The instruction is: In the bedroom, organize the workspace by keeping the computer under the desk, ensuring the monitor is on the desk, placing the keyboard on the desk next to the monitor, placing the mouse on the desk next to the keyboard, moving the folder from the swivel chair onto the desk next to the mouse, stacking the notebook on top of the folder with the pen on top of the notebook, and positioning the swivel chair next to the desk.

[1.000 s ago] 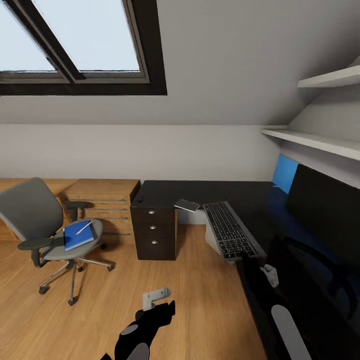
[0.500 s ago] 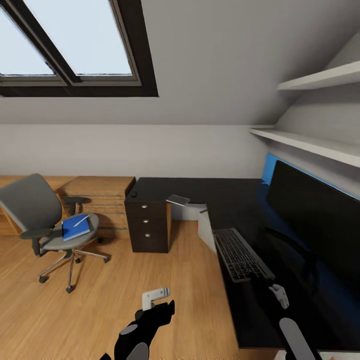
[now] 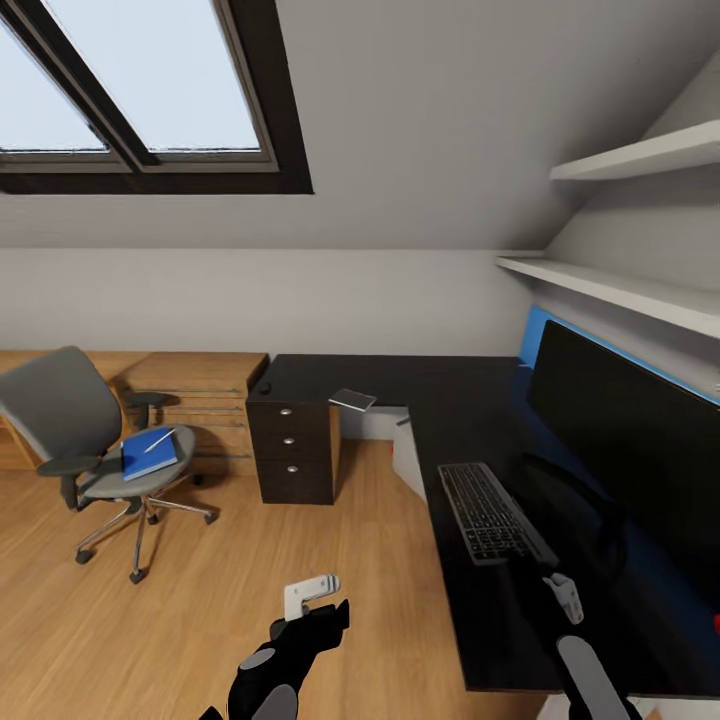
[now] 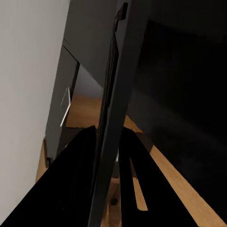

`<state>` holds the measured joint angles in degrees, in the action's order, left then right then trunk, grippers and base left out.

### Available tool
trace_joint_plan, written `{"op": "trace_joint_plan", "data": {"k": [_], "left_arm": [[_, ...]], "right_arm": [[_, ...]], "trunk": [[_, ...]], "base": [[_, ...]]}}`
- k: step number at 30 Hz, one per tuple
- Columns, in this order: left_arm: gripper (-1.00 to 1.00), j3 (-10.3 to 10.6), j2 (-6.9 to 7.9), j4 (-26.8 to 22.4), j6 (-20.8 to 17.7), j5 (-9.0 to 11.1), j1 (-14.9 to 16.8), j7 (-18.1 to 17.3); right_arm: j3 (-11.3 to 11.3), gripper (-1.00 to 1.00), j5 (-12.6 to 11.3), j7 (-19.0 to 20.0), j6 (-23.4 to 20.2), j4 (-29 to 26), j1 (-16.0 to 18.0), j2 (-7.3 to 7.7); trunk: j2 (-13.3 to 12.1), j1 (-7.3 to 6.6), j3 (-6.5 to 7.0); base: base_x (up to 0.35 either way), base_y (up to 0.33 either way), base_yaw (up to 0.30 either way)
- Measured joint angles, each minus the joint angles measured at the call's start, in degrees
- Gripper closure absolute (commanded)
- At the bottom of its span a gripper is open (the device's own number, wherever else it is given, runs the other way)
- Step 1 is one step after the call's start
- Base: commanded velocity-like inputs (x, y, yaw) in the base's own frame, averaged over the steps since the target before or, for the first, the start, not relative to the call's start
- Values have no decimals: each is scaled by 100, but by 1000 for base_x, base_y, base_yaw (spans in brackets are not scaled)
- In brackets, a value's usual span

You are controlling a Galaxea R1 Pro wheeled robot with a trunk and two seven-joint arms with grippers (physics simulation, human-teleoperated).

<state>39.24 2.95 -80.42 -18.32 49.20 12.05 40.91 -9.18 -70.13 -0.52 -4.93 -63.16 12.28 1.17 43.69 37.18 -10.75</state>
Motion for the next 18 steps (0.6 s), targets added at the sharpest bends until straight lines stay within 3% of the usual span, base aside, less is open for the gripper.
{"op": "trace_joint_plan", "data": {"k": [10,18], "left_arm": [[-100,14,-2,0,-8,9,0,-11],[-100,17,-7,4,-10,18,0,-25]], "right_arm": [[0,100,-130,-1,291,44,32,-37],[8,100,-141,0,353,163,85,-46]], "trunk": [[0,-1,0],[1,-1,0]], "base": [[107,-128,0],[62,-28,0]]}}
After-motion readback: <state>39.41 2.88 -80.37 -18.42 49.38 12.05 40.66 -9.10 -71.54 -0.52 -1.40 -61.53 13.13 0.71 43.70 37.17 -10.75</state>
